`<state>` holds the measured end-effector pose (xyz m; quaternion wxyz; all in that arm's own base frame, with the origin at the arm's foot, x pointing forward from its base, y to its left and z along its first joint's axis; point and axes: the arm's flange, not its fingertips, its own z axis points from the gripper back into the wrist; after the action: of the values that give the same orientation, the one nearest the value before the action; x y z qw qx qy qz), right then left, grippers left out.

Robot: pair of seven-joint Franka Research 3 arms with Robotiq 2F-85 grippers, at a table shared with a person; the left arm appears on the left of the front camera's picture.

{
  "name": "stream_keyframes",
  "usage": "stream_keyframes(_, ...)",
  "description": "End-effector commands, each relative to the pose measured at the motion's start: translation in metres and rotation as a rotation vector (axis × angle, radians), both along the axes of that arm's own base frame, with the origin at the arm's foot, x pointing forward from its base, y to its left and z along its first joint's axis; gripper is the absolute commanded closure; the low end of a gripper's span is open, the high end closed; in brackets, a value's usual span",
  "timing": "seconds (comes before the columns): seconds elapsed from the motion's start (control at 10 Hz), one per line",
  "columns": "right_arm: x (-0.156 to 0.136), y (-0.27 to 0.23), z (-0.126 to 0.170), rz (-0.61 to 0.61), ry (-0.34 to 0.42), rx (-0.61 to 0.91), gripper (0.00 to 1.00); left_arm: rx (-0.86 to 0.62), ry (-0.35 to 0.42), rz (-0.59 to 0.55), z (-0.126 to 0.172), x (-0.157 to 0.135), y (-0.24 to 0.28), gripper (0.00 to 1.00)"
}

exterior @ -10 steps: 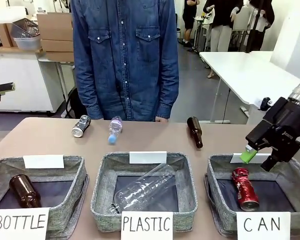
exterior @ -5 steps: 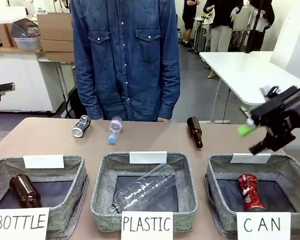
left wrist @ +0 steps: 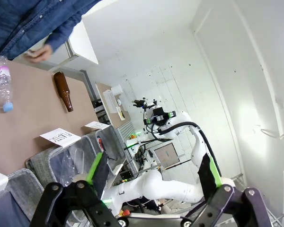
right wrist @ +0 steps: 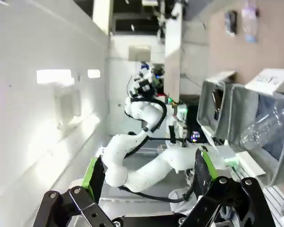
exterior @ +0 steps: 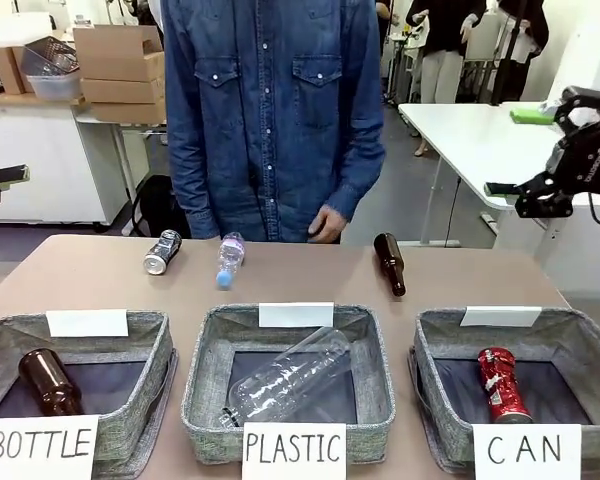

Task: Sort the can waste into the basket.
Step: Pick up the can waste from the table and place it in the right Fabric basket.

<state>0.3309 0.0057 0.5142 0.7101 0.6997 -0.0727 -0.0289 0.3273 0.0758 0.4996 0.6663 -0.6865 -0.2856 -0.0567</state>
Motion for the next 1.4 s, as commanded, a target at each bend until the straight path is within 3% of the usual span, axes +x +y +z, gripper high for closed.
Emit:
stream_keyframes(0.0, -0.0145, 0.0107, -0.0030, 0.089, 0.023, -0.149, 0.00, -0.018, -0.026, 0.001, 0.0006, -0.0019, -0.0027, 0.00)
stream_keyframes(1.3, -0.0145, 0.0107, -0.0030, 0.089, 0.023, -0.149, 0.00, -0.018, -0.026, 0.001, 0.0006, -0.0019, -0.0027, 0.00)
